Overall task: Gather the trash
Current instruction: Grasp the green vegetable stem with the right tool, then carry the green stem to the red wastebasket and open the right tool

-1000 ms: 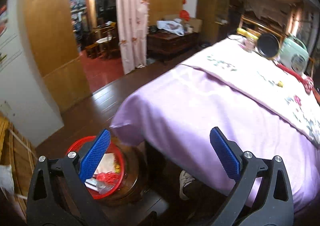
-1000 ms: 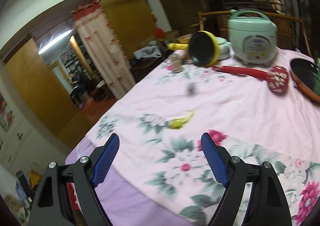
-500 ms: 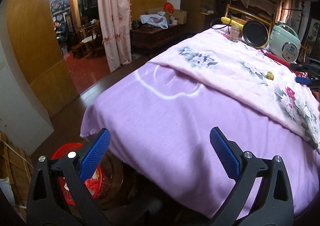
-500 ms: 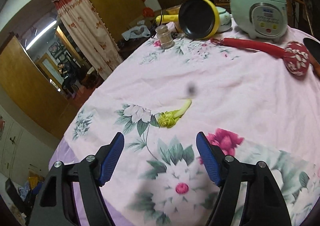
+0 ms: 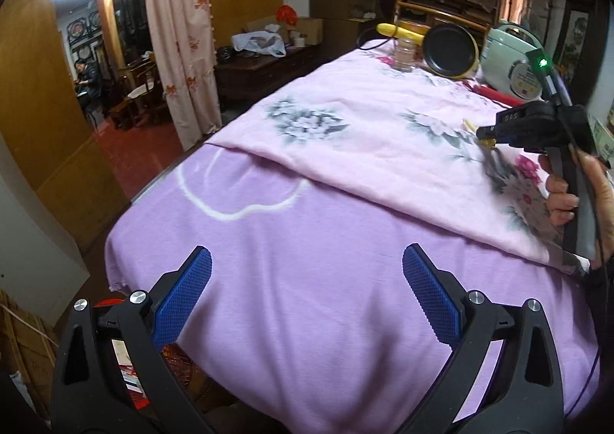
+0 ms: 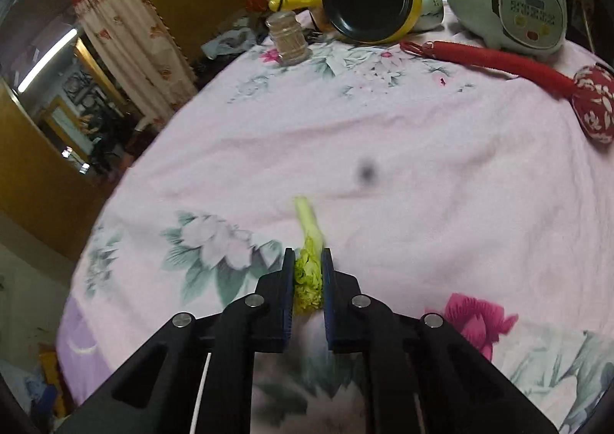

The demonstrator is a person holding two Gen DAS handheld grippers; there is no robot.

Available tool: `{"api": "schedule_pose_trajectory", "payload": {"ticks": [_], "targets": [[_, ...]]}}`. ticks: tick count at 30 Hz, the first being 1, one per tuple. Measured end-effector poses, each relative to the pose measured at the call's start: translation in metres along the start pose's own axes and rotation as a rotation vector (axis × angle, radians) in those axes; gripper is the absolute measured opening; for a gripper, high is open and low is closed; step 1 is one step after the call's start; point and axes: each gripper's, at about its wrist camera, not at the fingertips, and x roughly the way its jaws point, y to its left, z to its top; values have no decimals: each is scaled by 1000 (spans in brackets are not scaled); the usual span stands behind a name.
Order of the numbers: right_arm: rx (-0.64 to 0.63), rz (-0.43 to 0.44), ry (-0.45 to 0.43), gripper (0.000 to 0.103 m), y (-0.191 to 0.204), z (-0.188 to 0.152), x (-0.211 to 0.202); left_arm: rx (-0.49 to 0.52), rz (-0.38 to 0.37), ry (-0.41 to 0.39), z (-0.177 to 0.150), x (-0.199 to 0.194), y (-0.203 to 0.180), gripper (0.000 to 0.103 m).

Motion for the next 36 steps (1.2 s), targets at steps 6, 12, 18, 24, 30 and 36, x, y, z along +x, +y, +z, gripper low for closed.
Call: {"api": "schedule_pose_trajectory", "payload": {"ticks": [6, 12, 18, 24, 30, 36], "targets": [[-54, 170, -42, 13, -5, -26, -76, 8, -31, -14, -1, -6, -16, 96], [-131, 282, -33, 13, 3, -76, -124, -8, -90, -24, -8, -20, -26, 96], [-207, 290, -57, 14, 19, -126, -153, 15, -105, -50, -19, -38, -40, 96], [-260, 261, -98, 14, 26, -157, -179, 44, -60, -93, -28, -51, -52, 96], [-286, 268, -151, 14, 36, -162, -213, 52, -26, -156, -31, -72, -52, 96], [-341, 316, -179, 14, 72, -167, -231, 31, 34, -221, -39, -95, -30, 96]]}}
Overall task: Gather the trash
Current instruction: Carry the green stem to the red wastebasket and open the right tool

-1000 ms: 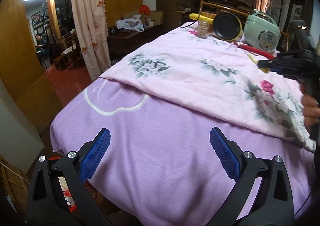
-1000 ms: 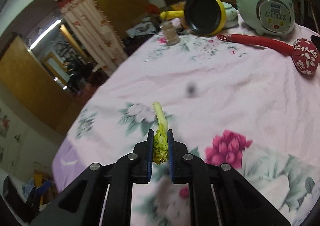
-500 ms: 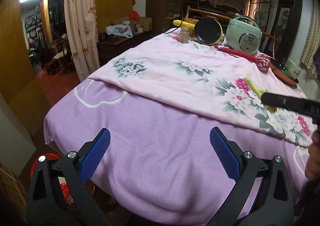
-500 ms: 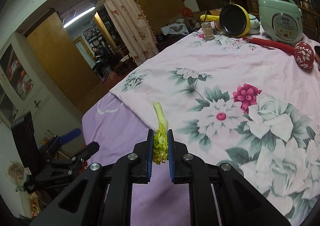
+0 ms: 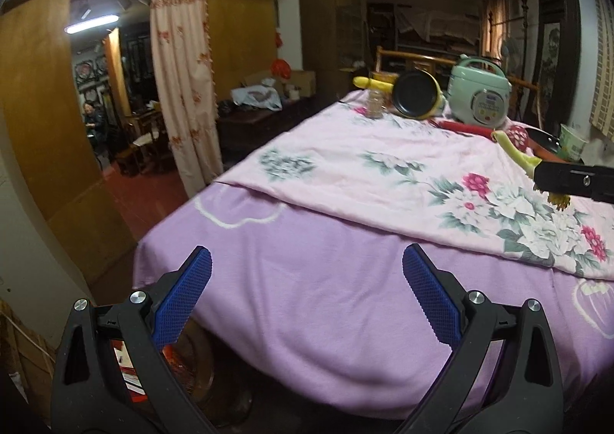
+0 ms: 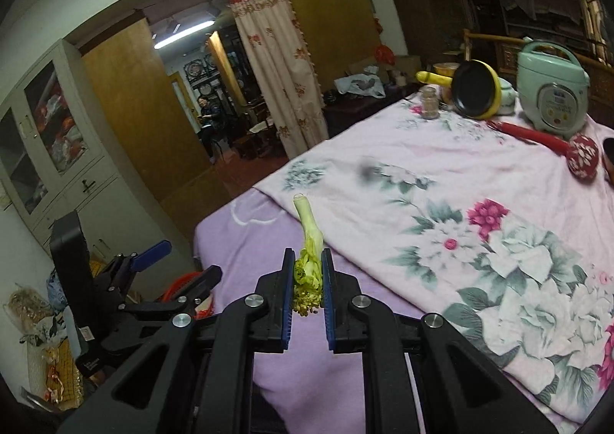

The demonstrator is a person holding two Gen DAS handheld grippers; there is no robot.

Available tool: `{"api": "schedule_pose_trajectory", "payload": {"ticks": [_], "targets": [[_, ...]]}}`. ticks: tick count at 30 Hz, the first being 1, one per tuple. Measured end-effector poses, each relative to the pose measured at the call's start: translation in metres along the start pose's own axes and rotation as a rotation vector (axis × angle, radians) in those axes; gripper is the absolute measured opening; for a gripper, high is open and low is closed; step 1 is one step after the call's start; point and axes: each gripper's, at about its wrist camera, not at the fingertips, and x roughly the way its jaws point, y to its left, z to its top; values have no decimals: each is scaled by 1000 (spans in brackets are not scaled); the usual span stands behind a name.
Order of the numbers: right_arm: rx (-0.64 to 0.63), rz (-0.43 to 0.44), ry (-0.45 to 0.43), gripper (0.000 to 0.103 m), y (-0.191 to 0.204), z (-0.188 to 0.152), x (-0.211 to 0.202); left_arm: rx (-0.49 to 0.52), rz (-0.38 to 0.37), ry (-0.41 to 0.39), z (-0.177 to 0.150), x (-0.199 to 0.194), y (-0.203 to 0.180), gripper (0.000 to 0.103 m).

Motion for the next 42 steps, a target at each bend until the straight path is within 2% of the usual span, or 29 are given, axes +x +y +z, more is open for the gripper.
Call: {"api": "schedule_pose_trajectory", "payload": {"ticks": [5, 13, 19, 23, 27, 31, 32, 34, 35, 36, 39, 42], "targets": [[-62, 65, 12, 14, 44, 5, 17, -44, 66, -17, -12, -13, 35, 96], [-160, 180, 85, 14, 125, 6, 68, -193, 200, 20, -52, -17, 131, 96], [-226, 254, 191, 14, 192, 1, 138, -336, 334, 107, -99, -7, 216, 96], [-277, 281, 278, 14, 237, -11, 196, -422, 468, 170, -131, -1, 268, 96], [-320, 295, 361, 14, 274, -31, 250, -500, 521, 212, -152, 0, 307, 96], [-359, 314, 459, 18, 307, -59, 308, -538, 546, 233, -160, 1, 326, 96], [-372, 315, 479, 31, 312, -65, 321, -543, 547, 240, -163, 1, 329, 96], [-389, 287, 514, 50, 321, -84, 352, -542, 554, 254, -165, 4, 330, 94], [-388, 266, 522, 49, 320, -91, 359, -534, 598, 273, -166, 7, 331, 95], [-382, 257, 533, 49, 320, -95, 364, -525, 609, 278, -167, 10, 331, 95], [-343, 283, 535, 49, 313, -98, 357, -535, 574, 281, -170, 9, 332, 95], [-319, 268, 502, 49, 299, -95, 338, -528, 582, 280, -167, 5, 329, 95]]}}
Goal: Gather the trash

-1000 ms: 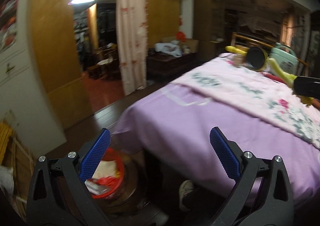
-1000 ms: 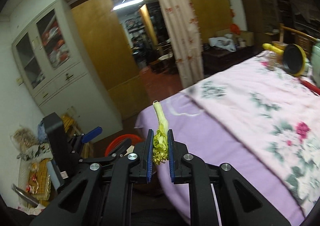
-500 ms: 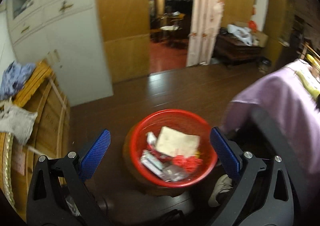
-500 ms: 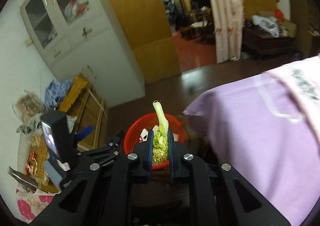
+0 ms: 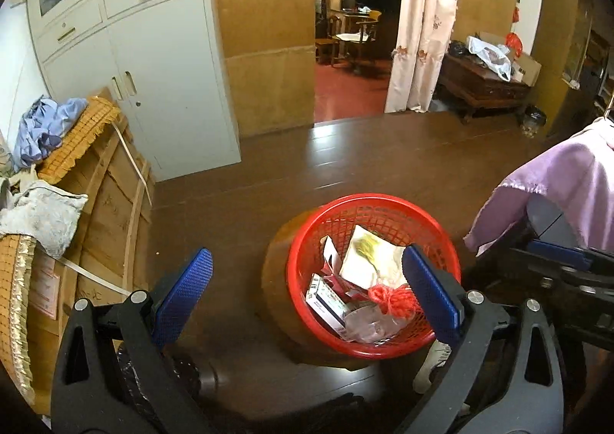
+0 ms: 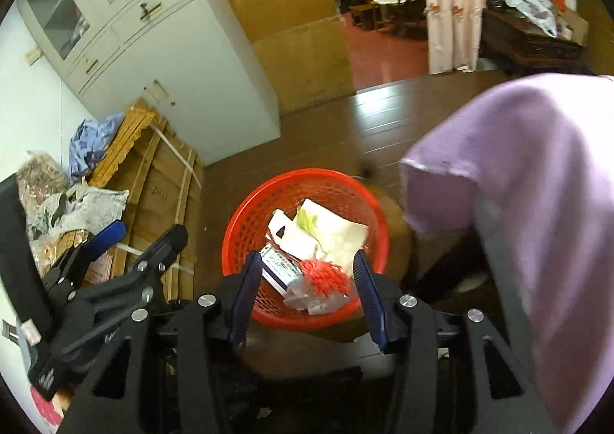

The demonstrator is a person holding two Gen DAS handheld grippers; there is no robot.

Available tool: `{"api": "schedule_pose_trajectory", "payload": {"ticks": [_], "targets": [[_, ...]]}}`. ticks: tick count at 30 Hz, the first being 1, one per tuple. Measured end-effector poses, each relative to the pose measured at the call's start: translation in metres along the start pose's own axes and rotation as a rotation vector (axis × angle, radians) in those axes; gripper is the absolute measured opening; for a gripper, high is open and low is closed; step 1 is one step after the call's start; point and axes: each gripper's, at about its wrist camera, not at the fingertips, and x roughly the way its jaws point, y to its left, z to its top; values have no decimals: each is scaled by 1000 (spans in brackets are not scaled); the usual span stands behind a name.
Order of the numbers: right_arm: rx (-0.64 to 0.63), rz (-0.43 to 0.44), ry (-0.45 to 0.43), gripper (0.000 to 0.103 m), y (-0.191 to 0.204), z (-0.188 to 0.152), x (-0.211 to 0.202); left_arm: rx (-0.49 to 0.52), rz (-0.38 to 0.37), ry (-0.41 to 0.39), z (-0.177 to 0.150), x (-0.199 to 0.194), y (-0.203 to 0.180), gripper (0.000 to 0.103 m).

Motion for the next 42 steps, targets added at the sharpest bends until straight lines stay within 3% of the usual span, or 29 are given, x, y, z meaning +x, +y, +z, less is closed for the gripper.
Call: {"api": "schedule_pose_trajectory", "payload": {"ticks": [6, 13, 19, 42], "targets": [[5, -88, -40, 50, -4, -25, -25, 25, 33, -16, -11, -25, -3, 95], [40, -118, -64, 56, -8, -57, -50, 34, 59, 21, -40, -57, 0, 96], [9, -138, -54, 58, 5, -76, -55, 17, 70, -8, -47, -81, 7, 96], [-9, -176, -40, 61, 17, -78, -57, 55, 10, 6, -45, -81, -1, 96]]}}
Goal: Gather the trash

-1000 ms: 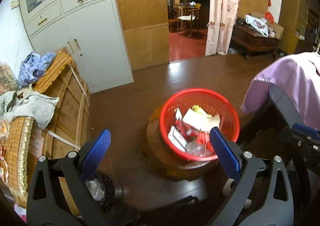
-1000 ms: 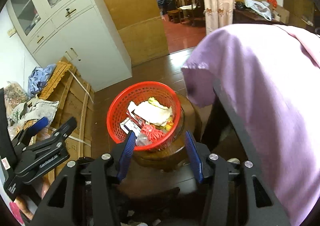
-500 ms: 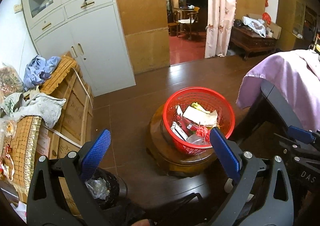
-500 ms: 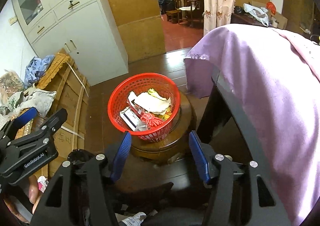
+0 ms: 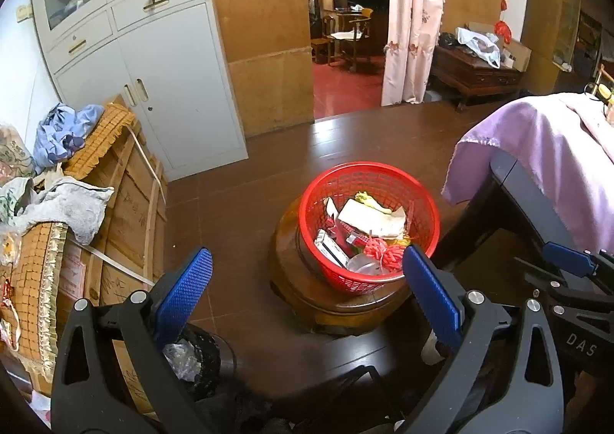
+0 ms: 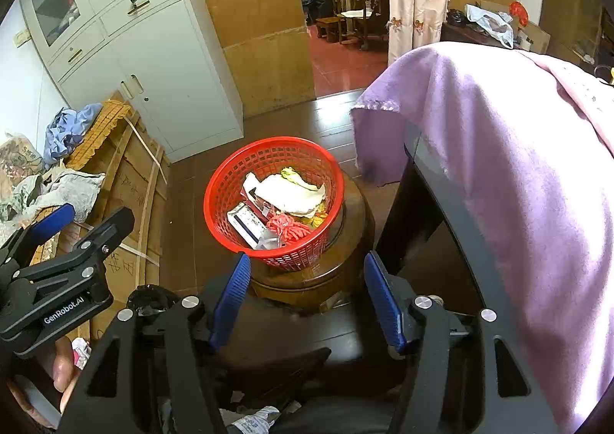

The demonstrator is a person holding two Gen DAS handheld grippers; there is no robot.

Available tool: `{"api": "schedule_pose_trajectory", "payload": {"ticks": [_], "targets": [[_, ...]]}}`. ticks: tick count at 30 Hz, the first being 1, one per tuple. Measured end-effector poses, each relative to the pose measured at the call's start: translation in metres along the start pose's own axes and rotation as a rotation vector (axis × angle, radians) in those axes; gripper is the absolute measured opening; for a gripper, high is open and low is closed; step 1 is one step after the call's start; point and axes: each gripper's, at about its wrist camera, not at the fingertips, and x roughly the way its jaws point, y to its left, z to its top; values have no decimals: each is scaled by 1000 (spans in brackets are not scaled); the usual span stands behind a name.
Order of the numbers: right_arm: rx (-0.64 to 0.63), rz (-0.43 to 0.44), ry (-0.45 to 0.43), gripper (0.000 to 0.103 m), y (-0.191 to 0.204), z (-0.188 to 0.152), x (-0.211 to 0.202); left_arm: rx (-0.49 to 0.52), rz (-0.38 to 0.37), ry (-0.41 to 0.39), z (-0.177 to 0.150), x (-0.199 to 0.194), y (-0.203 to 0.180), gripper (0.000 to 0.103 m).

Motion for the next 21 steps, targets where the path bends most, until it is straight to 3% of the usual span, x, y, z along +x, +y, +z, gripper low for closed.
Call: {"api": "schedule_pose_trajectory", "payload": {"ticks": [21], "targets": [[8, -2, -4, 62, -3, 0, 1, 21, -10, -21, 0, -8, -3, 96]]}}
